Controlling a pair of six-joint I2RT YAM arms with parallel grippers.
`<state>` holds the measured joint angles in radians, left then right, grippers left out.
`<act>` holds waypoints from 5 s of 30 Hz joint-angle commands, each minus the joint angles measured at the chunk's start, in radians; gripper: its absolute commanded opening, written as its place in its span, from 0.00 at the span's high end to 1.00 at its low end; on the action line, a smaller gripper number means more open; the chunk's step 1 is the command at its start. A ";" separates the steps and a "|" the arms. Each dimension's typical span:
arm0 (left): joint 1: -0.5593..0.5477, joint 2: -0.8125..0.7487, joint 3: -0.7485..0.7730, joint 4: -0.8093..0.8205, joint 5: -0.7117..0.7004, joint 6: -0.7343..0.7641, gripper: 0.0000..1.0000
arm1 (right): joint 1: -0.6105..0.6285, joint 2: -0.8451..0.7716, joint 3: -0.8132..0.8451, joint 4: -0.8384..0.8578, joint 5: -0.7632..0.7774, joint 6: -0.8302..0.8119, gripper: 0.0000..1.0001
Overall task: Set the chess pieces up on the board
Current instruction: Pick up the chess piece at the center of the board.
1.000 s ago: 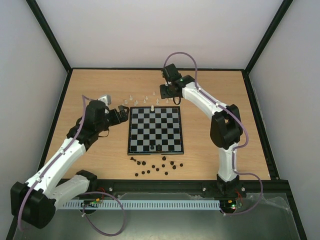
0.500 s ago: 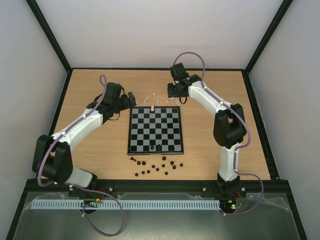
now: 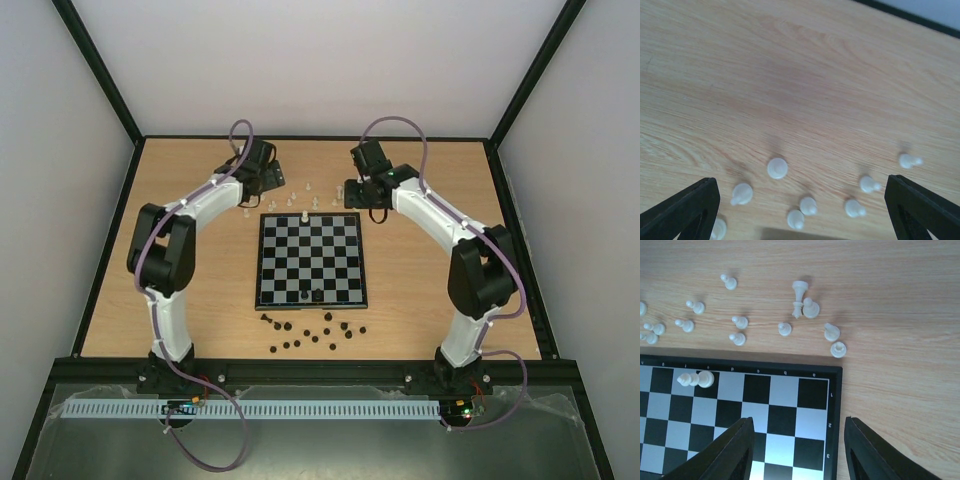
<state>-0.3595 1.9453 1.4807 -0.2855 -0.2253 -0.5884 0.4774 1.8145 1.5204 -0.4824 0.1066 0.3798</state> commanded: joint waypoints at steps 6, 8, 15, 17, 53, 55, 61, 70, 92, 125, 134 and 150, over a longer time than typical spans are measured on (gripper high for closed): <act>0.038 0.125 0.093 -0.049 -0.055 0.023 0.24 | 0.001 -0.058 -0.074 0.030 -0.012 0.010 0.50; 0.039 0.138 0.103 -0.051 -0.054 0.028 0.29 | 0.001 -0.054 -0.072 0.028 -0.013 0.010 0.50; 0.039 0.138 0.100 -0.054 -0.049 0.031 0.25 | 0.001 -0.041 -0.074 0.036 -0.001 0.005 0.50; 0.035 0.099 0.075 -0.039 -0.042 0.029 0.20 | 0.001 -0.031 -0.067 0.035 0.007 0.003 0.50; -0.067 -0.770 -0.623 0.115 0.306 -0.008 0.01 | 0.012 0.050 -0.022 0.003 0.064 0.035 0.54; -0.068 -0.796 -0.637 0.108 0.312 -0.009 0.01 | 0.044 -0.041 -0.114 -0.004 0.085 0.059 0.52; -0.085 -0.841 -0.645 0.055 0.321 -0.006 0.01 | 0.210 -0.323 -0.376 -0.081 0.147 0.170 0.49; -0.139 -0.886 -0.627 0.031 0.331 -0.014 0.01 | 0.569 -0.615 -0.683 -0.140 0.190 0.500 0.48; -0.164 -0.954 -0.738 0.030 0.289 -0.012 0.01 | 0.816 -0.364 -0.641 -0.130 0.280 0.600 0.61; -0.164 -0.944 -0.756 0.042 0.275 -0.015 0.01 | 0.736 -0.308 -0.618 0.013 0.190 0.449 0.59; -0.162 -0.956 -0.755 0.029 0.269 -0.014 0.01 | 0.726 -0.239 -0.581 -0.002 0.206 0.452 0.60; -0.163 -0.952 -0.759 0.036 0.269 -0.015 0.01 | 0.702 -0.206 -0.594 0.049 0.162 0.415 0.73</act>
<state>-0.5186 1.0016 0.7345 -0.2535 0.0513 -0.5983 1.1866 1.5856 0.9138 -0.4255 0.2810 0.8097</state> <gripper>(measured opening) 0.991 0.283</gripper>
